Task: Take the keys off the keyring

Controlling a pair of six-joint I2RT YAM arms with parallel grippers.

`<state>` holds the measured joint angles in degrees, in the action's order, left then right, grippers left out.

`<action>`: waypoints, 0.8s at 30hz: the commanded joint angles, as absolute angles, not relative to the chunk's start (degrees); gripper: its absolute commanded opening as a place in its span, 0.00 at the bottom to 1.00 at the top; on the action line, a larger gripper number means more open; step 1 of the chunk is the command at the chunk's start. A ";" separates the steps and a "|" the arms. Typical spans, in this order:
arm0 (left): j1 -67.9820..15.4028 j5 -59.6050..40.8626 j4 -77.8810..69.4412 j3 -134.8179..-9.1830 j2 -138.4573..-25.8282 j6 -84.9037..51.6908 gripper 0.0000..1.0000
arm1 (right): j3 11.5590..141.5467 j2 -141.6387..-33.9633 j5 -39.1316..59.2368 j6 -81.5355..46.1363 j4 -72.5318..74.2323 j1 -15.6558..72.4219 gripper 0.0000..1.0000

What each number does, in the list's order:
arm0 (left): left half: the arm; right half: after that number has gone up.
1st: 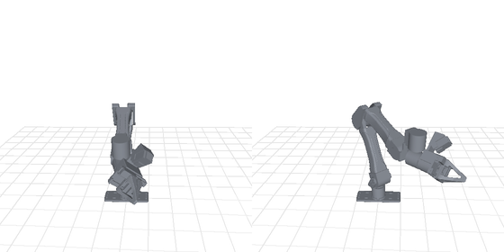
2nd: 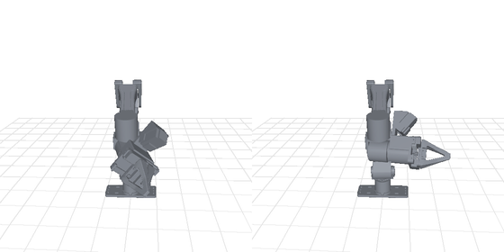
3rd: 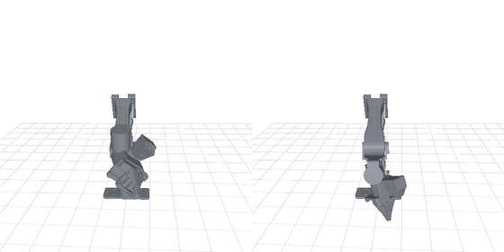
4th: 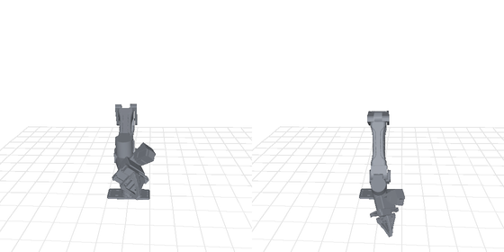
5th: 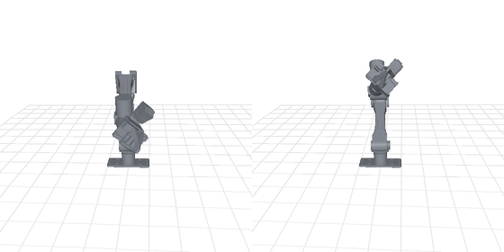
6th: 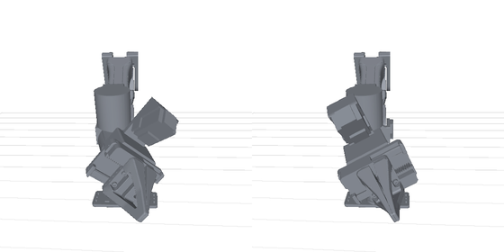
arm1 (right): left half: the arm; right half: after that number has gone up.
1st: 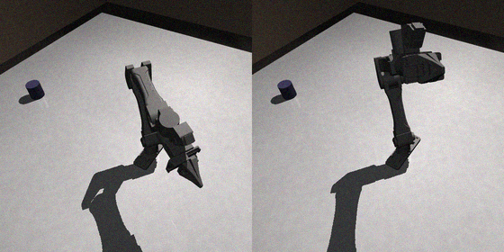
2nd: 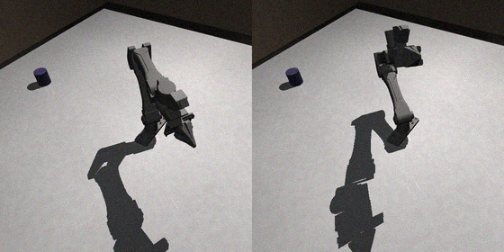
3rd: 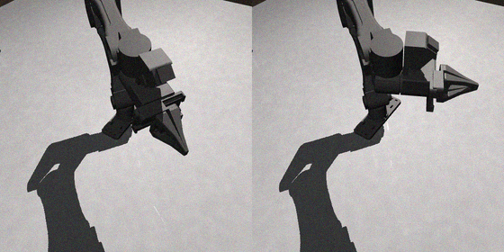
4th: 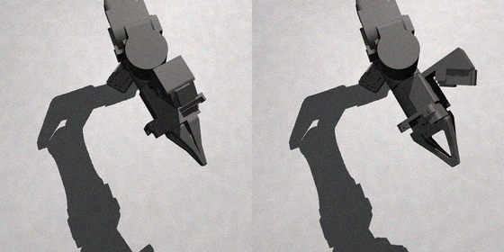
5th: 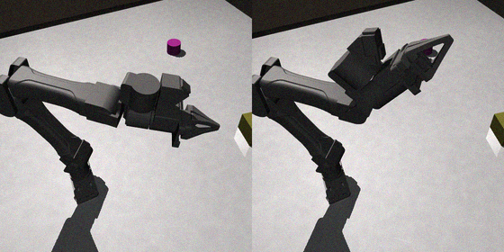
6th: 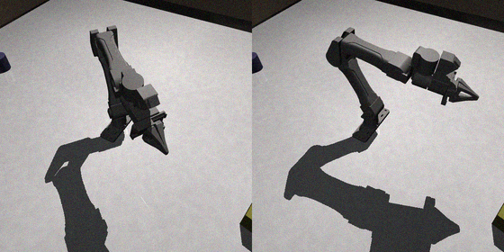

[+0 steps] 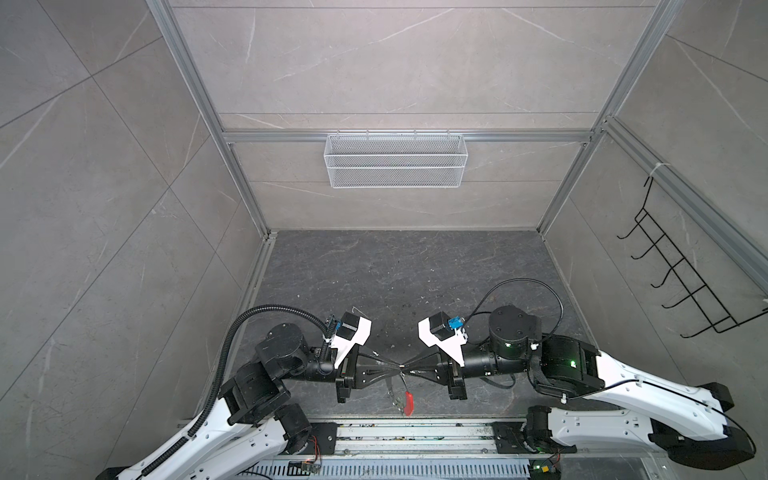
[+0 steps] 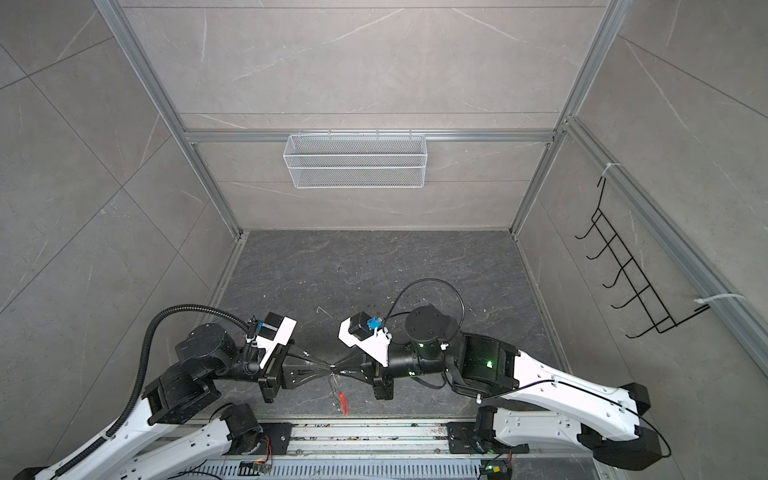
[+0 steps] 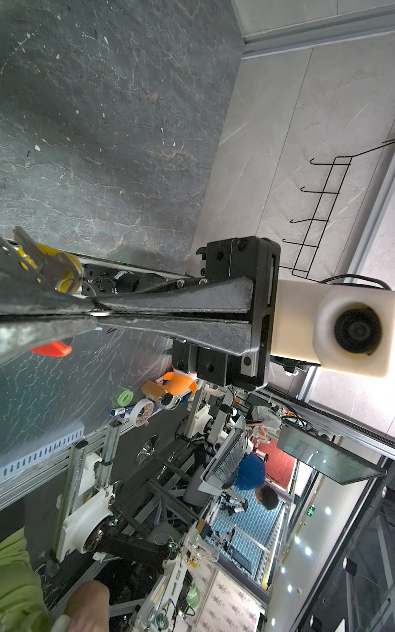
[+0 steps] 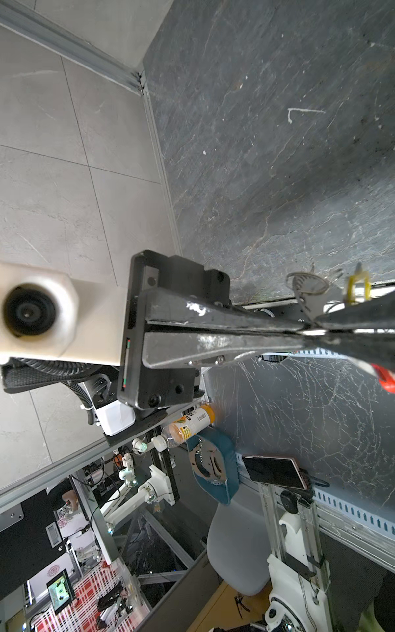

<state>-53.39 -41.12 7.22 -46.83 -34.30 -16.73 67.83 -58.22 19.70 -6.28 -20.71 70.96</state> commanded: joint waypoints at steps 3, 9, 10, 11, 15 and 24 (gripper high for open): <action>-53.44 -38.58 4.27 -49.21 -34.03 -17.54 0.08 | 69.48 -60.06 16.14 -8.52 -21.26 70.93 0.00; -53.44 -30.39 8.22 -49.81 -31.55 -16.30 0.33 | 72.05 -62.76 10.99 -9.67 -24.63 71.01 0.00; -53.44 -29.67 8.98 -50.14 -31.35 -16.02 0.33 | 72.82 -63.22 10.75 -9.63 -25.50 71.00 0.00; -53.44 -29.04 9.98 -50.62 -31.31 -15.60 0.33 | 73.72 -63.66 10.27 -9.54 -26.58 71.02 0.00; -53.44 -27.19 14.98 -52.82 -31.92 -13.73 0.33 | 77.28 -64.82 7.15 -9.17 -31.38 71.01 0.00; -53.42 -24.72 20.74 -55.28 -35.79 -11.09 0.33 | 79.87 -65.57 4.15 -10.28 -35.23 70.99 0.00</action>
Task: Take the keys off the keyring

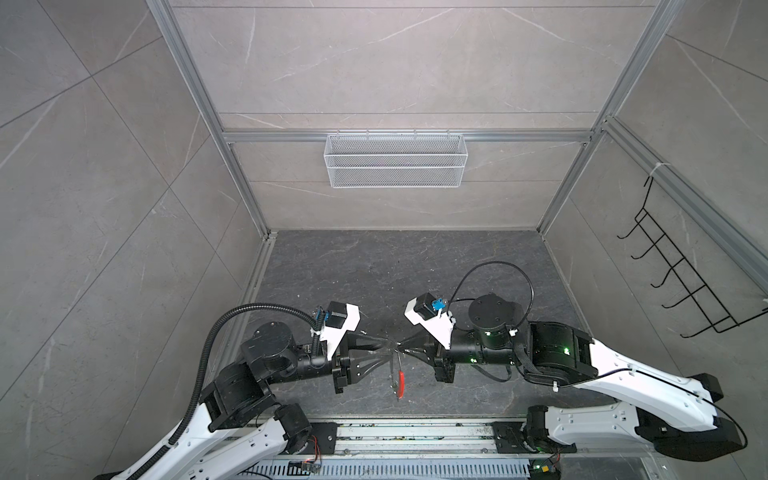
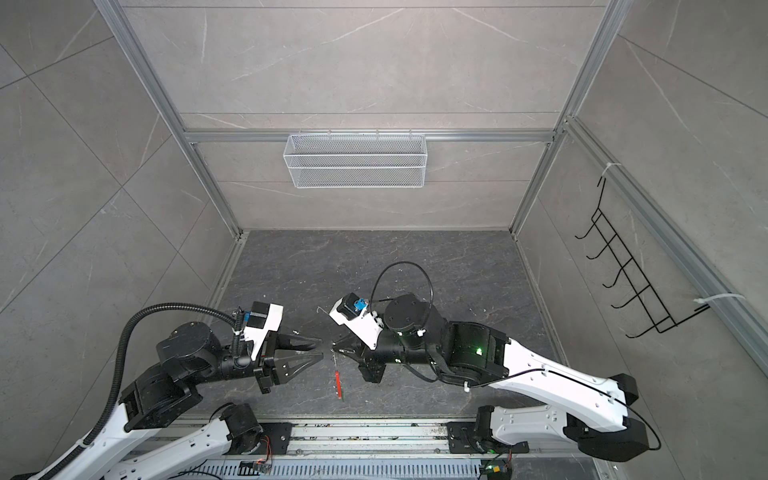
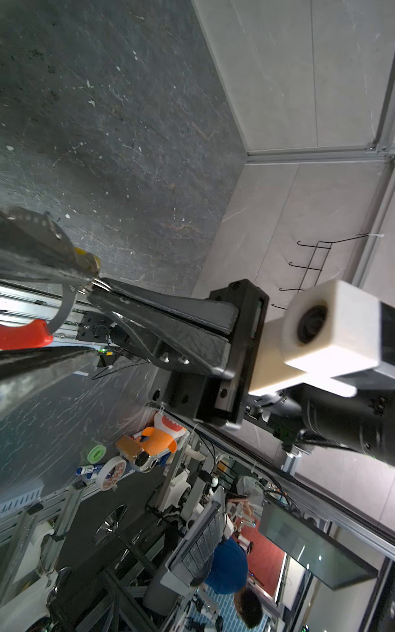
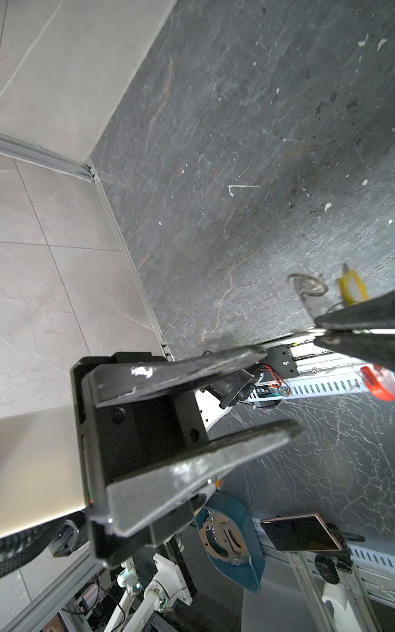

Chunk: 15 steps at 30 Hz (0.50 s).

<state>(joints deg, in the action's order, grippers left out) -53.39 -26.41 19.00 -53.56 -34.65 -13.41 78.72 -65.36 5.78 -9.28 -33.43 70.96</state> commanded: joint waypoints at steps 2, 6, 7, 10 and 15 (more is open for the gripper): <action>-53.44 -24.76 21.04 -55.70 -36.50 -10.59 0.34 | 79.56 -65.35 4.36 -10.46 -34.77 71.02 0.00; -53.44 -26.21 20.92 -56.21 -37.66 -10.54 0.33 | 79.17 -64.96 4.75 -10.63 -34.14 71.01 0.00; -53.44 -26.65 20.83 -56.33 -38.08 -10.57 0.33 | 79.06 -64.86 4.80 -10.63 -34.04 70.97 0.00; -53.44 -27.32 20.39 -56.16 -38.54 -10.84 0.33 | 78.65 -64.59 5.42 -10.63 -33.59 71.01 0.00; -53.44 -28.69 18.95 -55.62 -38.40 -11.31 0.21 | 78.17 -64.51 5.53 -10.85 -33.32 71.02 0.00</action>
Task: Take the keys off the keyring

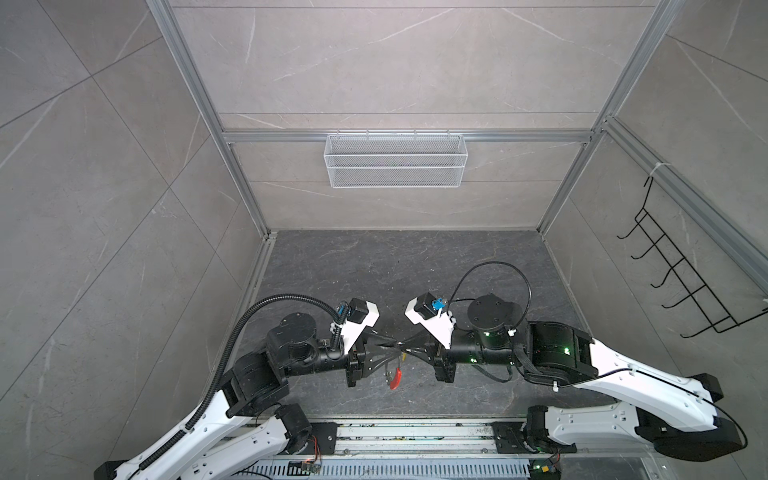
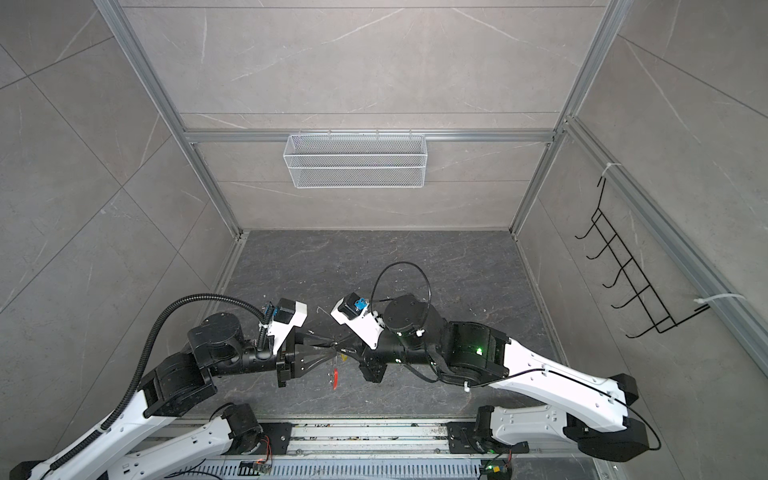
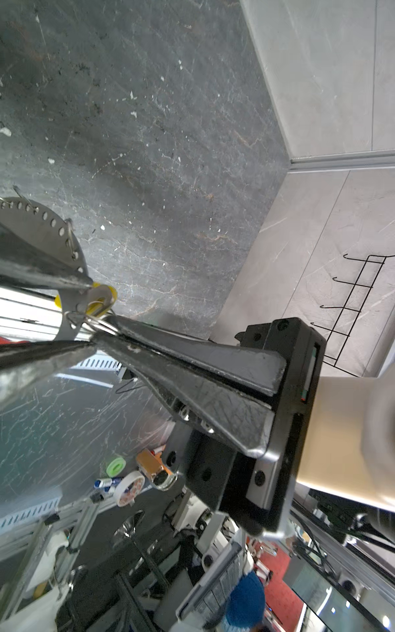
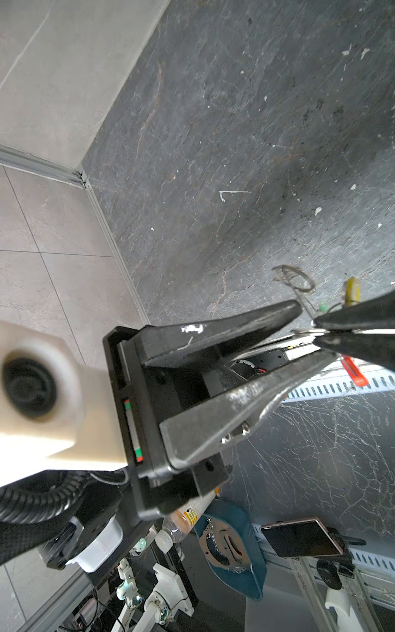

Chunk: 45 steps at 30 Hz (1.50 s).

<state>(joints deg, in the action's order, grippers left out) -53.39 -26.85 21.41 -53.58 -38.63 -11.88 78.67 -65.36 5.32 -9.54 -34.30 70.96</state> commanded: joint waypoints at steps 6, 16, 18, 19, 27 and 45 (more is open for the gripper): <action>-53.44 -29.14 18.13 -55.44 -38.66 -11.44 0.06 | 77.85 -64.25 5.50 -10.99 -32.65 71.02 0.00; -53.44 -28.03 15.76 -53.84 -37.50 -11.74 0.00 | 77.23 -63.32 5.60 -10.94 -31.85 71.02 0.00; -53.44 -28.53 15.38 -53.53 -36.90 -11.52 0.00 | 76.53 -62.31 5.27 -10.36 -31.47 71.02 0.10; -53.44 -28.67 15.23 -53.29 -36.52 -11.47 0.00 | 75.82 -61.60 5.43 -9.95 -30.95 71.02 0.18; -53.44 -31.39 14.43 -52.82 -34.89 -10.91 0.00 | 70.06 -56.14 5.53 -6.56 -26.88 70.98 0.43; -53.44 -39.42 12.59 -53.02 -36.46 -11.25 0.00 | 64.10 -52.03 18.47 -5.66 -16.53 69.05 0.49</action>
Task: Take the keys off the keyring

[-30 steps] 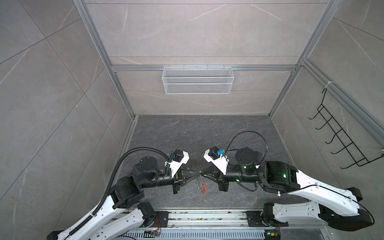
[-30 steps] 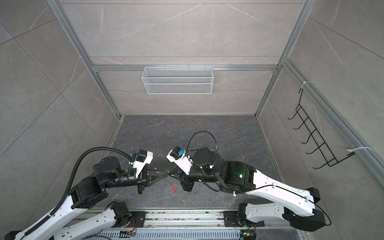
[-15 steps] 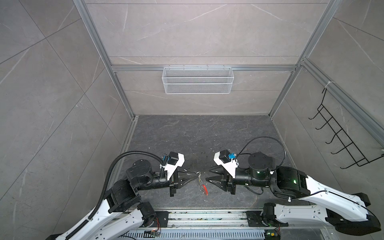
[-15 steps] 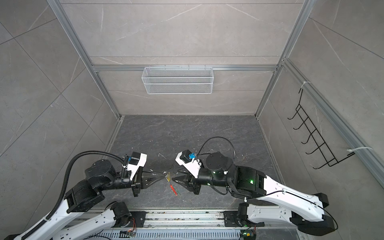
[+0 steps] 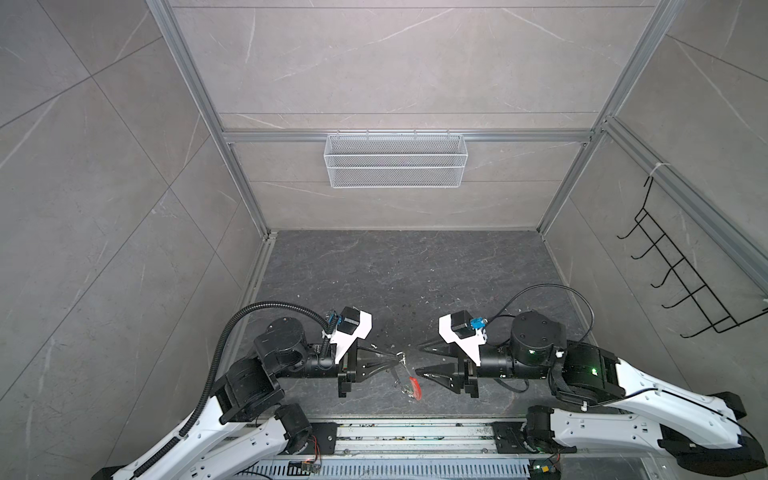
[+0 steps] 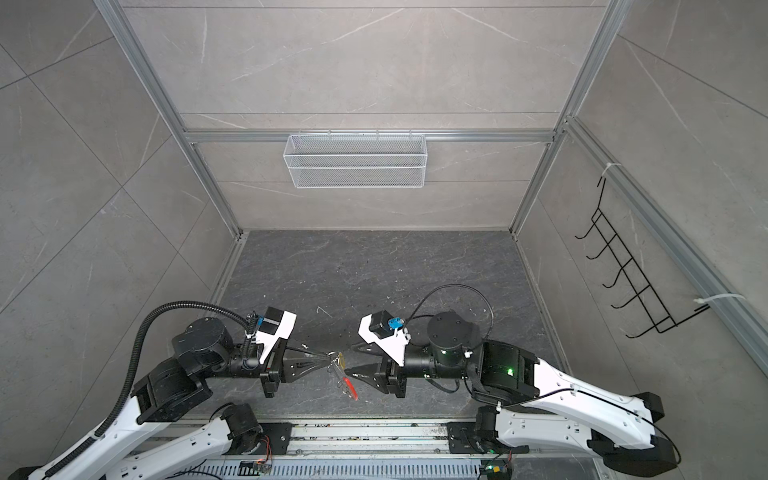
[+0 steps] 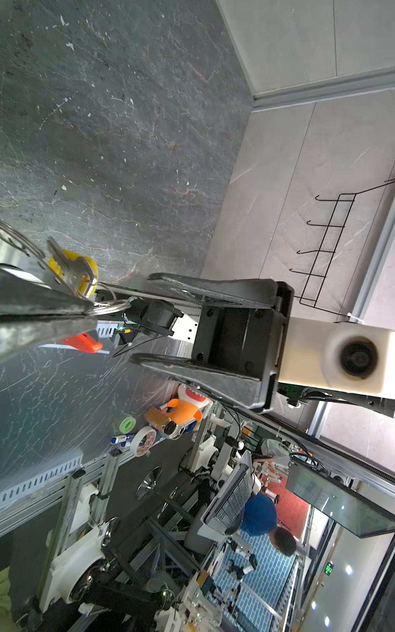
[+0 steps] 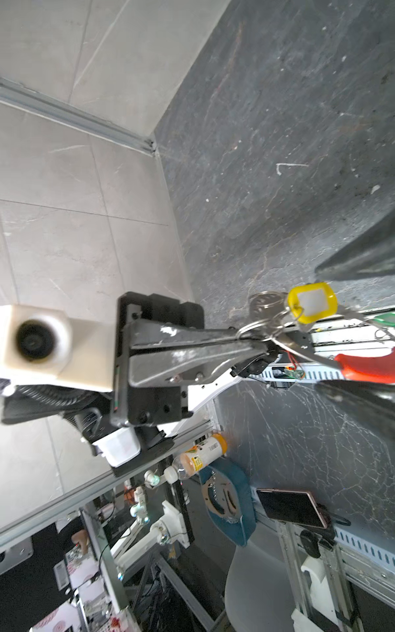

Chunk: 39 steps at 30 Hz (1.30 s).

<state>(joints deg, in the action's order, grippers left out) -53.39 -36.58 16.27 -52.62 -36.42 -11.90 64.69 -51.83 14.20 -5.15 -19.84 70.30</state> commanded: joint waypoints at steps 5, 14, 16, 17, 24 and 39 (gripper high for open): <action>-53.44 -39.82 12.49 -52.86 -36.37 -11.23 0.00 | 61.70 -52.15 28.52 -10.04 -11.25 64.08 0.51; -53.44 -39.71 12.39 -52.71 -36.32 -11.19 0.00 | 61.79 -55.69 36.22 -12.29 -9.92 62.25 0.49; -53.44 -39.73 12.39 -52.72 -36.34 -11.16 0.00 | 61.79 -56.37 36.00 -12.44 -9.92 62.21 0.47; -53.44 -39.73 12.33 -52.66 -36.39 -11.16 0.00 | 61.74 -56.59 35.81 -12.56 -9.76 62.15 0.46; -53.45 -39.55 12.41 -52.64 -36.29 -11.16 0.00 | 62.03 -57.46 35.44 -12.92 -9.57 62.13 0.31; -53.44 -36.87 18.18 -54.90 -35.47 -11.93 0.23 | 67.51 -58.53 31.08 -10.78 -20.75 61.97 0.00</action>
<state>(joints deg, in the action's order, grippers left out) -53.39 -37.58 17.21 -52.51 -36.51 -11.88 63.88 -58.06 33.36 -12.21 -14.87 62.11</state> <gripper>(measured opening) 0.214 0.045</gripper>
